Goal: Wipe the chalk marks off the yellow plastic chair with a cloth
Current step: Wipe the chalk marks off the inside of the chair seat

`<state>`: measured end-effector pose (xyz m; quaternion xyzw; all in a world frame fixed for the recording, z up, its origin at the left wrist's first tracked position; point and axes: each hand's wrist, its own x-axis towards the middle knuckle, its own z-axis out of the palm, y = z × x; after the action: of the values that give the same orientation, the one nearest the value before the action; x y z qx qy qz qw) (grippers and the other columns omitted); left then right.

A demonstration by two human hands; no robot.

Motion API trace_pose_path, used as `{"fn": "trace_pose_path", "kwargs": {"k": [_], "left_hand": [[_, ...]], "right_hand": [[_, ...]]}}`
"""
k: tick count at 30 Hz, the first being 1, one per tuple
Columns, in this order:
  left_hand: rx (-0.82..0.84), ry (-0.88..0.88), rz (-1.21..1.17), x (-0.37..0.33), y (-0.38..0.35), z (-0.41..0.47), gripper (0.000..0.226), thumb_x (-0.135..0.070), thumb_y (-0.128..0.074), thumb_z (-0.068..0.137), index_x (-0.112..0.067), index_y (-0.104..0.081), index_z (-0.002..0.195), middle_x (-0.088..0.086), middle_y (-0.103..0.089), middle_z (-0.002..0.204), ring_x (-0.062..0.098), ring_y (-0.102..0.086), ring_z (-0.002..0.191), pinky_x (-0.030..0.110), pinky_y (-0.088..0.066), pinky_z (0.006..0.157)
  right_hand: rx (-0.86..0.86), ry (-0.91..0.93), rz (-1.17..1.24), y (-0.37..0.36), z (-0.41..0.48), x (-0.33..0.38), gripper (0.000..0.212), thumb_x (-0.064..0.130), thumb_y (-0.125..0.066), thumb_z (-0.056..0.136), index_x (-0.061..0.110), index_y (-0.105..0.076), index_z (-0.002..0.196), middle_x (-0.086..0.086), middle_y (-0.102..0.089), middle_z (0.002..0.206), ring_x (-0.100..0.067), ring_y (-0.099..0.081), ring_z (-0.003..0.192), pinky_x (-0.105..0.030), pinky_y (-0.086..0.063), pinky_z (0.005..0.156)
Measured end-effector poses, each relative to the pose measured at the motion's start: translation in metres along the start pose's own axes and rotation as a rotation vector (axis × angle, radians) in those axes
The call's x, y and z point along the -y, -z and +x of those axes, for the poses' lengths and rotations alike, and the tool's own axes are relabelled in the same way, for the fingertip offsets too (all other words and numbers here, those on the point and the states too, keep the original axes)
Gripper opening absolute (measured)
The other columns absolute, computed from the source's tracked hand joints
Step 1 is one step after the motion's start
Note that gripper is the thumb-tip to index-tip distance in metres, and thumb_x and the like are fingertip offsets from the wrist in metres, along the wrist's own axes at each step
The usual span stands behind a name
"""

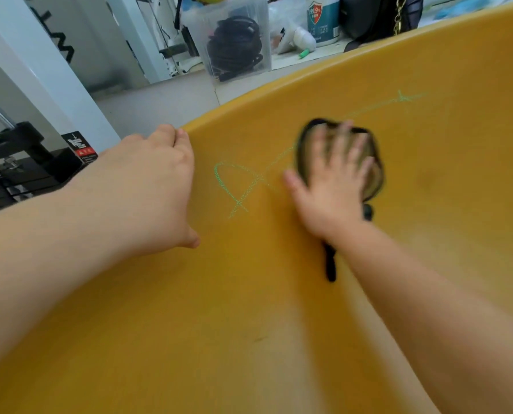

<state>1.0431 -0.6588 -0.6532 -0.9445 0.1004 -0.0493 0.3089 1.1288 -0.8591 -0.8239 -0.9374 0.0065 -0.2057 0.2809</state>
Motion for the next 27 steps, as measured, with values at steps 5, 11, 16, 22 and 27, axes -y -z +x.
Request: {"fn": "trace_pose_path", "kwargs": {"k": [5,11,16,22,27], "left_hand": [[-0.005,-0.025,0.016,0.001,0.001,-0.002,0.146,-0.079,-0.072,0.050,-0.004,0.000,0.152,0.009,-0.030,0.145,0.029,-0.047,0.122,0.039,-0.043,0.103],[0.071,-0.043,0.009,0.002,0.005,-0.007,0.152,-0.081,-0.072,0.048,-0.007,0.010,0.152,0.009,-0.013,0.153,0.028,-0.040,0.129,0.038,-0.037,0.109],[0.098,-0.060,-0.072,0.009,0.013,-0.007,0.147,-0.075,-0.076,0.052,-0.011,0.009,0.154,0.002,-0.009,0.159,0.025,-0.035,0.138,0.038,-0.037,0.110],[0.092,-0.107,-0.223,0.036,0.012,-0.008,0.124,-0.054,-0.078,0.064,-0.027,0.000,0.156,-0.017,0.000,0.162,0.007,-0.016,0.147,0.020,-0.017,0.113],[0.187,-0.173,-0.319,0.053,-0.001,-0.015,0.138,-0.057,-0.081,0.061,-0.037,0.023,0.150,-0.030,0.028,0.152,0.000,-0.004,0.146,0.015,-0.007,0.110]], "right_hand": [[0.205,0.743,-0.133,-0.045,-0.110,0.059,0.092,0.083,-0.027,0.088,0.034,-0.004,0.163,-0.007,0.013,0.169,-0.043,0.019,0.154,-0.067,0.008,0.121],[-0.006,0.467,-0.291,-0.027,-0.041,-0.038,0.089,0.083,-0.030,0.087,0.038,-0.010,0.162,-0.008,0.005,0.169,-0.046,0.002,0.155,-0.072,-0.009,0.119],[-0.102,-0.367,0.011,0.017,0.017,-0.072,0.094,0.086,0.002,0.085,0.033,0.015,0.161,-0.011,0.026,0.167,-0.041,0.020,0.154,-0.065,0.004,0.122],[-0.019,0.287,-0.035,-0.026,-0.038,0.060,0.091,0.078,-0.018,0.089,0.028,0.000,0.163,-0.005,0.020,0.168,-0.044,0.015,0.154,-0.066,0.008,0.120],[0.060,0.773,-0.137,-0.050,-0.098,0.060,0.083,0.078,-0.027,0.095,0.037,0.000,0.161,0.001,0.006,0.172,-0.035,0.012,0.157,-0.062,0.005,0.124]]}}
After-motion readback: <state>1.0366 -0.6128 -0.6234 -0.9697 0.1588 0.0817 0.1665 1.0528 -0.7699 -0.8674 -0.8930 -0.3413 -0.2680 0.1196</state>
